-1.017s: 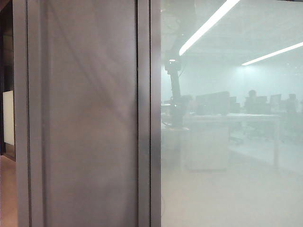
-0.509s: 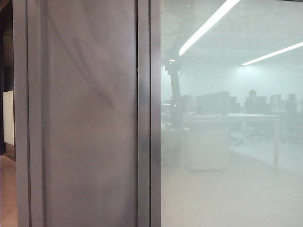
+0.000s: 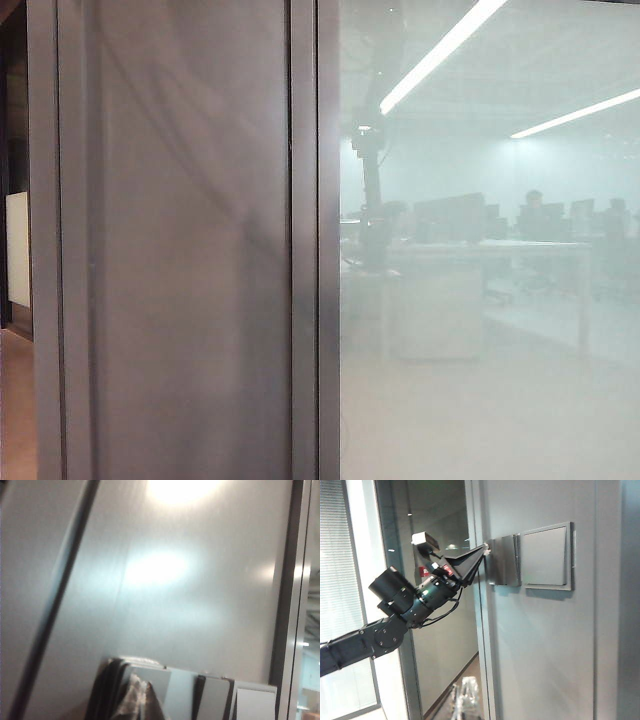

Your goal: Raise the arm to find the leftmost switch on the wall and turn off the lights.

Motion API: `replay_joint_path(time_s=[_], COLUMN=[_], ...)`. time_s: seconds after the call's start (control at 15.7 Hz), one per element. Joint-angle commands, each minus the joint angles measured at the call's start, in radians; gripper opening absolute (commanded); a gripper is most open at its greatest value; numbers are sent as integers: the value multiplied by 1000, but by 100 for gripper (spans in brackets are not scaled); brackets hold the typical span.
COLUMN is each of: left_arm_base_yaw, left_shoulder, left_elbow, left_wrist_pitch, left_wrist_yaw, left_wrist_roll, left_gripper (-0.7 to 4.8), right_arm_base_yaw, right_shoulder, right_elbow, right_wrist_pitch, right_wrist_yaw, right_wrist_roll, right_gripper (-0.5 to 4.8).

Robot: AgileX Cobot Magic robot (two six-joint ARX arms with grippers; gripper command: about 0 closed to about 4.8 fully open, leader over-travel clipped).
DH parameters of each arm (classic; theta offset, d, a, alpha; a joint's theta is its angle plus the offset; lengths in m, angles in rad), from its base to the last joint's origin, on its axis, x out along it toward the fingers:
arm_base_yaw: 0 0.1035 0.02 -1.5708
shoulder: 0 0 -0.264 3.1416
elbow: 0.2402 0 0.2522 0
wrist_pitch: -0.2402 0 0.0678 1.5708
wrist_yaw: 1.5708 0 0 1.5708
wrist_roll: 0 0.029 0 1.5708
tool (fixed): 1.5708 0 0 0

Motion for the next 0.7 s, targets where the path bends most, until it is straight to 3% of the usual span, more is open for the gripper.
replay_joint_path(time_s=[0.06, 0.51, 0.7], left_arm_base_yaw=[1, 2, 2], left_shoulder=[15, 10, -55], left_elbow=[4, 4, 3], left_wrist_pitch=[0, -2, -109], left_wrist_yaw=[-5, 20, 74], left_wrist_roll=[-7, -5, 53], left_gripper=[-6, -6, -6], right_arm_base_yaw=[-1, 0, 0], right_shoulder=[-4, -4, -4], right_elbow=[3, 3, 3], right_wrist_pitch=[14, 14, 19], right_wrist_yaw=[2, 2, 3], right_wrist_roll=[24, 27, 27], right_gripper=[-6, -6, -6])
